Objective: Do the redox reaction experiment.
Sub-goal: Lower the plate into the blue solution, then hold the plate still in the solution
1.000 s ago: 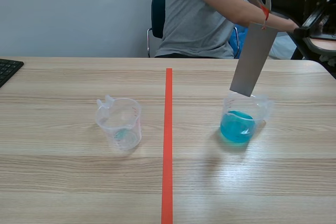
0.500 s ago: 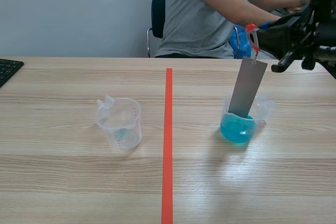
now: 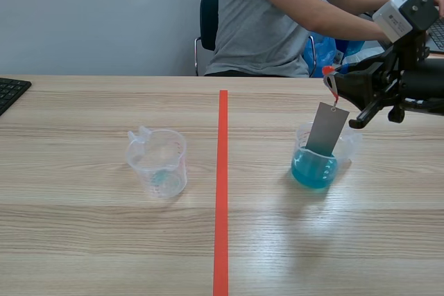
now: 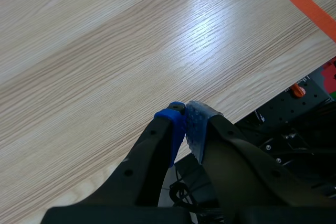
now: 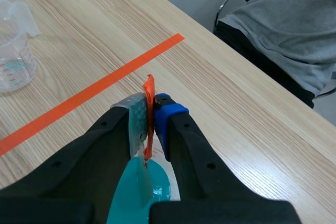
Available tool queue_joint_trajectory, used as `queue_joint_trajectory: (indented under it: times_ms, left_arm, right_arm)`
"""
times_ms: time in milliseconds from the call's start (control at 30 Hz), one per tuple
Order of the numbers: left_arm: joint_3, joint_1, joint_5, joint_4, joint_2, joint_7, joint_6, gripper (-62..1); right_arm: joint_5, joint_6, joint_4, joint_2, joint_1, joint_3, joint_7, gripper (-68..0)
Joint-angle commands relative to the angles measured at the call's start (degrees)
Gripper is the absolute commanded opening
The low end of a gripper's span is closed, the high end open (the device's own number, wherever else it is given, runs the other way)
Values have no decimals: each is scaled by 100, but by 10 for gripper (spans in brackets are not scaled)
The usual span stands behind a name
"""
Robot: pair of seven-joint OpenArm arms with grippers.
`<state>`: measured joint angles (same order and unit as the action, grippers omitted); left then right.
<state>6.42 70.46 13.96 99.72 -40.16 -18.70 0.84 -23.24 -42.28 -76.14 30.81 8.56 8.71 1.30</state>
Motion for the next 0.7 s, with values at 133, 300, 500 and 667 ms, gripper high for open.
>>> queue_joint_trajectory:
  times_ms: [133, 300, 500, 667]
  left_arm:
    - [-17, -15, -2, 105, 44, -76, -13, -578]
    - [-17, -15, -2, 105, 44, -76, -13, -578]
    - [-17, -15, -2, 105, 44, -76, -13, -578]
    - [-17, -15, -2, 105, 44, -76, -13, -577]
  right_arm:
    - [96, -44, -13, 28, 66, -26, -70, -664]
    - [101, -44, -13, 28, 66, -26, -66, -664]
    - [103, -44, -13, 28, 66, -26, -63, -664]
    - [122, -44, -13, 28, 66, -26, -61, -664]
